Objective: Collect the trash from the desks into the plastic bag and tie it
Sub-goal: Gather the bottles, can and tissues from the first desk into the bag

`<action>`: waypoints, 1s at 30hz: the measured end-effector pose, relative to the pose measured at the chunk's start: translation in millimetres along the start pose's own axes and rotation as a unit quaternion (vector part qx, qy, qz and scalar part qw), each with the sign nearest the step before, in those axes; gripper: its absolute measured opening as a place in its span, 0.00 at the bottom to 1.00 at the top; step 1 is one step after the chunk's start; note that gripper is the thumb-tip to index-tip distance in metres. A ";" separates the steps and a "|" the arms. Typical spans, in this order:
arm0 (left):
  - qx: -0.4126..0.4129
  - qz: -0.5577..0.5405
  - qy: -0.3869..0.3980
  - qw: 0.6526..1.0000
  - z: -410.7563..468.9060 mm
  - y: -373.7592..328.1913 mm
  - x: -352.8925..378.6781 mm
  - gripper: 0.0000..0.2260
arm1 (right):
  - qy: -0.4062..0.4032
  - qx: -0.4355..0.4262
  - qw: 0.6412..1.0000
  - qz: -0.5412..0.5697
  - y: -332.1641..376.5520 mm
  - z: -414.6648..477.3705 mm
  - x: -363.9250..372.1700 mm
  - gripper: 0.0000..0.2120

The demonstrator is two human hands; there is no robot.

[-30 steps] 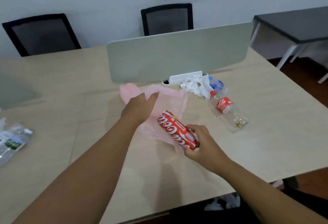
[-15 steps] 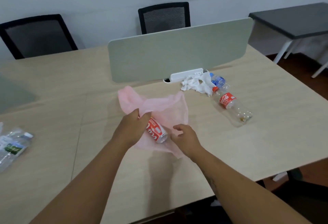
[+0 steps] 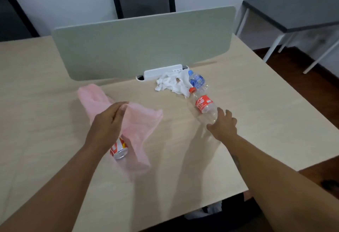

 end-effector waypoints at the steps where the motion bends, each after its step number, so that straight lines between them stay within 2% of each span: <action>1: -0.010 0.017 -0.018 1.000 2.1 3.8 0.1 0.14 | 0.015 -0.005 1.000 0.006 -3.1 9.1 7.9 0.37; 4: -0.017 0.061 -0.058 0.996 6.8 7.9 -5.3 0.15 | 0.010 -0.026 1.000 0.002 -10.2 25.8 21.4 0.35; 7: -0.011 0.091 -0.063 0.994 13.4 7.0 -10.3 0.15 | -0.017 -0.034 0.999 0.009 -11.1 23.0 20.0 0.31; 9: -0.012 0.103 -0.065 0.992 19.2 7.7 -14.3 0.15 | -0.009 -0.056 0.993 0.103 -0.6 8.3 17.5 0.30; 12: -0.041 0.109 -0.076 0.990 29.8 14.3 -23.9 0.12 | 0.028 -0.132 0.957 0.257 32.0 -39.7 18.5 0.35; 14: -0.061 0.110 -0.089 0.988 35.5 17.4 -33.6 0.11 | 0.049 -0.191 0.936 0.290 54.6 -85.1 19.2 0.37; 19: -0.060 0.093 -0.111 0.988 39.4 7.7 -65.8 0.11 | 0.038 -0.375 0.912 0.159 103.1 -201.8 27.8 0.36; 21: -0.043 0.069 -0.108 0.991 37.1 5.3 -75.7 0.10 | 0.020 -0.405 0.908 0.104 120.7 -223.4 41.5 0.36; 25: 0.010 0.049 -0.049 0.998 21.6 7.5 -81.6 0.08 | -0.010 -0.353 0.933 0.071 168.0 -225.2 51.4 0.36; 27: 0.033 0.042 -0.022 0.998 8.5 9.7 -83.7 0.07 | 0.012 -0.316 0.945 0.089 198.0 -215.0 56.6 0.36; 30: 0.048 0.028 -0.009 0.998 -6.3 19.0 -89.0 0.07 | 0.079 -0.250 0.934 0.241 242.4 -201.8 62.4 0.39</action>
Point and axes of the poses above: each hand's wrist, its own z-axis towards the middle knuckle, its own x-axis out of the palm, y = z × x, the point moved 10 cm from there along z, towards the middle knuckle, and after that the axes turned 6 degrees about -z, right-handed, at the moved point
